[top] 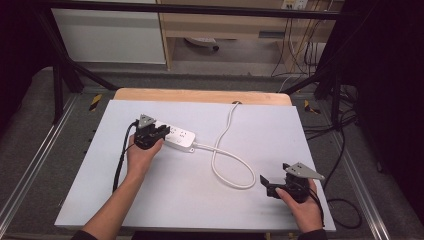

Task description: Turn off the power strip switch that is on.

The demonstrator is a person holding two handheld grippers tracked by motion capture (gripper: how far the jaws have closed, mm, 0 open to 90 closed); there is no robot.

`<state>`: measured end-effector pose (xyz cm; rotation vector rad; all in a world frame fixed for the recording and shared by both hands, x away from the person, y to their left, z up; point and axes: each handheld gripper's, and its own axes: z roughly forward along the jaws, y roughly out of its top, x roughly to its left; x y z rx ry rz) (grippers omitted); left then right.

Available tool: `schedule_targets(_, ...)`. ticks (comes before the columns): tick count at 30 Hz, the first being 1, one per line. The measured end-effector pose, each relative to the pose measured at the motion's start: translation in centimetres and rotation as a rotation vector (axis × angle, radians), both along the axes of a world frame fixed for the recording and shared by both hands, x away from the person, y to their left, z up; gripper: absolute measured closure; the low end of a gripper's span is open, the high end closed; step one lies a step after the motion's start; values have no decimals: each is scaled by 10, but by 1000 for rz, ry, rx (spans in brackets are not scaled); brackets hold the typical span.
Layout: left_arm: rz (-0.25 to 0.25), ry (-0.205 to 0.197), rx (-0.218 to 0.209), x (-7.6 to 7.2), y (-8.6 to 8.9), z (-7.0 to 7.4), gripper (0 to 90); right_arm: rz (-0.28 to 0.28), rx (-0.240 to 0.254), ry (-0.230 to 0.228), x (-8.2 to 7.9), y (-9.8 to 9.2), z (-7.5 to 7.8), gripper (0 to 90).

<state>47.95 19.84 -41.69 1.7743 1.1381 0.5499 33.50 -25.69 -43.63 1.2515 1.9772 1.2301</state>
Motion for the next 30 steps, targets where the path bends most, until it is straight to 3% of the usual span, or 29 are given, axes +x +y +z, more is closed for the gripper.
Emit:
schedule_targets(3, 11, 3, -32, 1, 0, 0, 832, 3, -2, -1, 0, 1, 0, 35)
schedule_targets(6, 9, 10, -33, 2, 0, -1, 860, 4, -6, 1, 0, 1, 0, 35)
schedule_targets(9, -23, -2, 2, 3, -3, -4, 861, 4, -4, 4, 0, 0, 0, 34)
schedule_targets(13, -43, -2, 14, 1, -6, -6, 896, 10, -6, 11, 0, 1, -1, 33)
schedule_targets(19, -51, 8, 14, 2, -9, -8, 900, 10, -11, 12, 0, 1, -1, 35)
schedule_targets(30, -45, 39, 54, 3, -6, -14, 900, -6, -20, 16, 2, -3, -3, 30)
